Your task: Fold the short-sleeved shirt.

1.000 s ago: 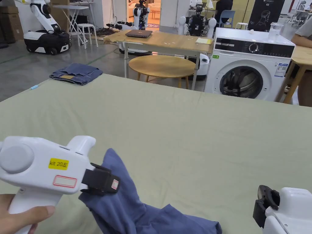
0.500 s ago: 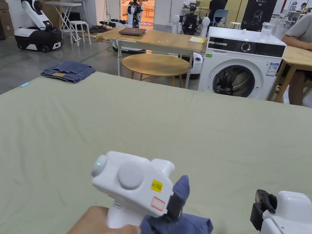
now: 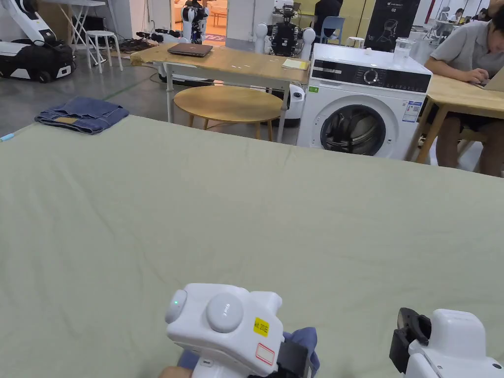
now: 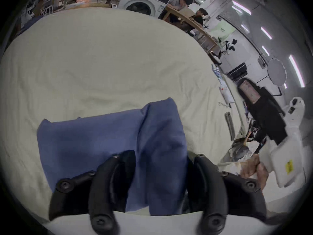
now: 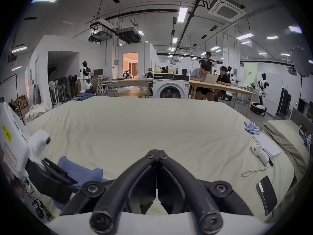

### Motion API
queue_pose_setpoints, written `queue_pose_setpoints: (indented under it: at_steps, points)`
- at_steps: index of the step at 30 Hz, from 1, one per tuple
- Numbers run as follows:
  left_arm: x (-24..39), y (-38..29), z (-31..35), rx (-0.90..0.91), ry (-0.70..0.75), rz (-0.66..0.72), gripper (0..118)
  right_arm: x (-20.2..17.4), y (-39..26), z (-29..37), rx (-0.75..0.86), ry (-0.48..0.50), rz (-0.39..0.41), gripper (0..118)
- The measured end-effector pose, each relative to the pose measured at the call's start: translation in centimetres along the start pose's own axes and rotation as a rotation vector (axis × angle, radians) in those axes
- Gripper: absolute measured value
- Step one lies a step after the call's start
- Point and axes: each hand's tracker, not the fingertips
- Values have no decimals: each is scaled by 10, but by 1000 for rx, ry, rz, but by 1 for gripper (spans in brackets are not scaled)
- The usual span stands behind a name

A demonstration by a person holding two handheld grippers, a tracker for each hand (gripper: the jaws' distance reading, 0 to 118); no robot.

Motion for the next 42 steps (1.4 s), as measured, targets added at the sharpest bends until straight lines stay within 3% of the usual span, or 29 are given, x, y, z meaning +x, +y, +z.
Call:
queue_pose_setpoints:
  at_steps: [4,7,8,11,12,16,21,26,32,38,42]
  points:
    - [-11,5,33,85,-170,82,54,1,2,3,9,1,-4,0]
    - [-18,6,43,119,-215,86,53,1,2,2,10,5,-12,0]
    - [-21,6,41,116,-217,80,47,1,2,2,11,7,-14,0]
    - [-29,3,19,92,-224,104,12,0,2,2,10,11,-18,0]
    - [-34,0,8,74,-253,127,8,0,2,1,10,12,-19,0]
    - [-46,-7,-42,5,-367,212,3,-1,1,0,5,16,-25,0]
    - [-53,-21,-85,-30,-335,255,0,-2,0,-1,0,18,-26,0]
    - [-52,-24,-80,-3,-326,212,0,-3,-1,-2,5,18,-25,0]
    - [-42,-10,-29,106,-206,62,0,-7,2,-6,42,15,-30,0]
    - [-40,-4,54,487,92,-160,0,-19,15,-12,119,-12,-19,0]
    - [-42,-14,97,764,287,-212,0,-28,26,-10,188,-23,-18,0]
